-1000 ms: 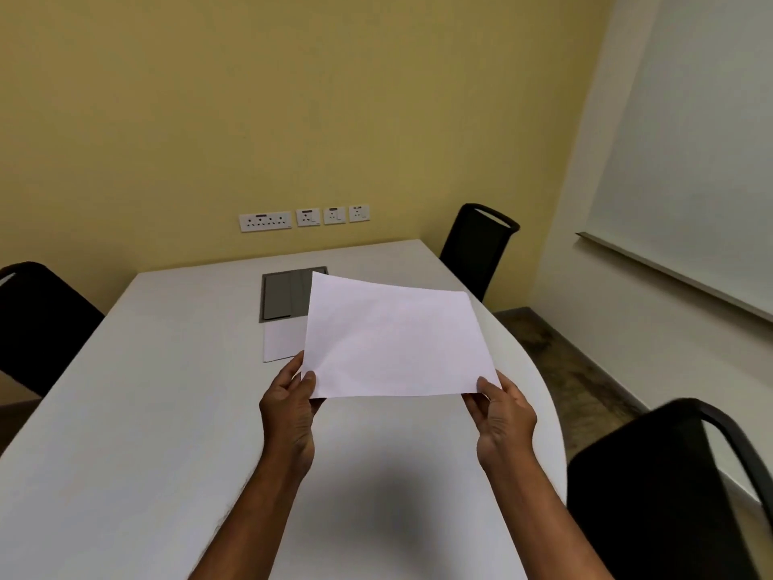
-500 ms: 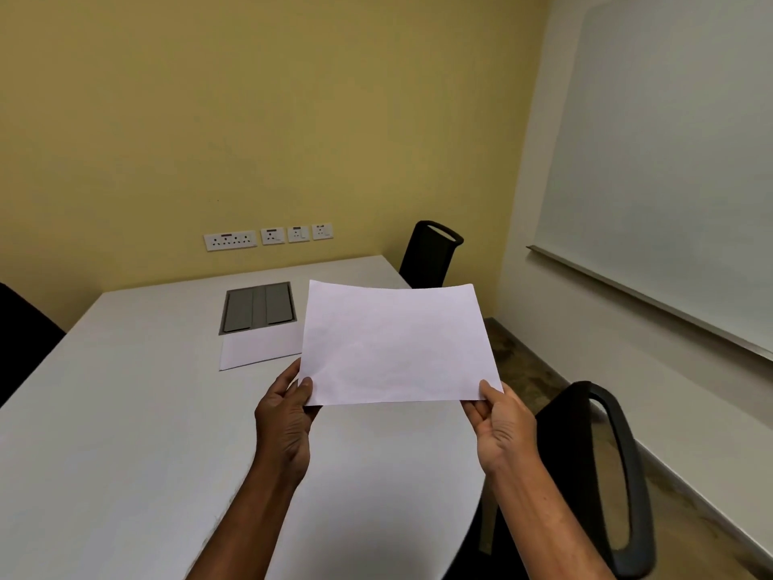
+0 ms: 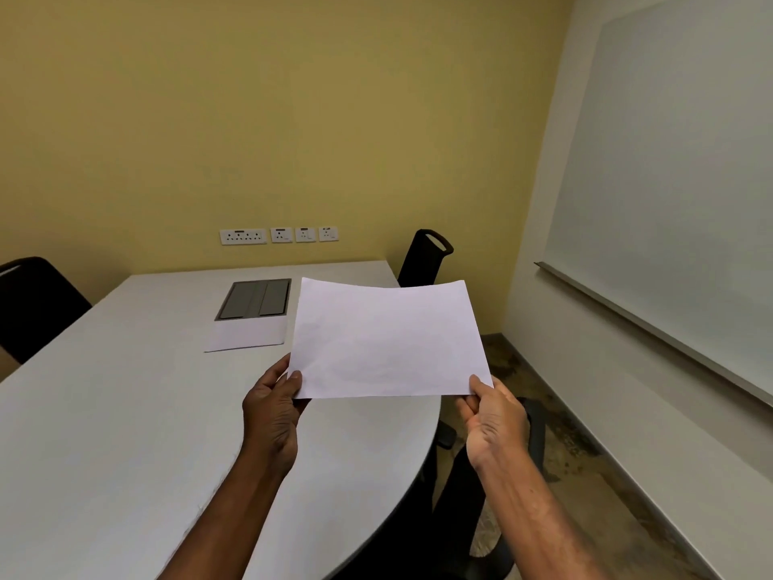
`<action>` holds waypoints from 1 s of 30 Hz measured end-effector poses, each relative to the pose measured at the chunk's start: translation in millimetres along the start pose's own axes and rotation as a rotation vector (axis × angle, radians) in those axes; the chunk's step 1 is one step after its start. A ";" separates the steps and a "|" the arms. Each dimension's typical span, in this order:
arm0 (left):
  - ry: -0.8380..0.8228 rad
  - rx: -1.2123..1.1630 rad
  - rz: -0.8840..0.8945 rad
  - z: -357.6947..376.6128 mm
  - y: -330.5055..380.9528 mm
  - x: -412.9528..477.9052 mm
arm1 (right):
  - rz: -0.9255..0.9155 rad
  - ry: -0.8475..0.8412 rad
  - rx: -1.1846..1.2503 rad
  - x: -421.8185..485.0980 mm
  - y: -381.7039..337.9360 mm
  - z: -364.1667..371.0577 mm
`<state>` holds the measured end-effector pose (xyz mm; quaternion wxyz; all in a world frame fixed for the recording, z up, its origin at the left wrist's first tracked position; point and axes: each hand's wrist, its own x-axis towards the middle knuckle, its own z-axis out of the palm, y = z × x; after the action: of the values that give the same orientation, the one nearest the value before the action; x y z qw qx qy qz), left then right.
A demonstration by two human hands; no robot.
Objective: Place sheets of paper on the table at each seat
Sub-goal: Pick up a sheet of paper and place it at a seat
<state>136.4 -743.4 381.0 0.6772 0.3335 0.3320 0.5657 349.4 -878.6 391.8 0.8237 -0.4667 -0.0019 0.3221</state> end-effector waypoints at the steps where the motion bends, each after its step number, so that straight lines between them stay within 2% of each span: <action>1: 0.006 0.000 0.013 8.1 -2.1 2.6 | 0.003 -0.011 0.000 7.8 -5.1 0.5; 8: 0.013 -0.027 0.063 63.6 -31.8 47.9 | -0.023 -0.035 -0.009 84.3 -32.7 12.8; 18: 0.087 -0.036 0.065 147.1 -83.8 112.9 | 0.038 -0.050 -0.032 209.3 -67.5 26.2; 30: 0.270 -0.013 0.177 275.8 -179.7 137.3 | 0.144 -0.207 -0.110 381.7 -140.3 5.2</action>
<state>481.5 -653.6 376.2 0.5761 0.2780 0.3854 0.6651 724.5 -721.5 389.2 0.7670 -0.4745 -0.0711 0.4261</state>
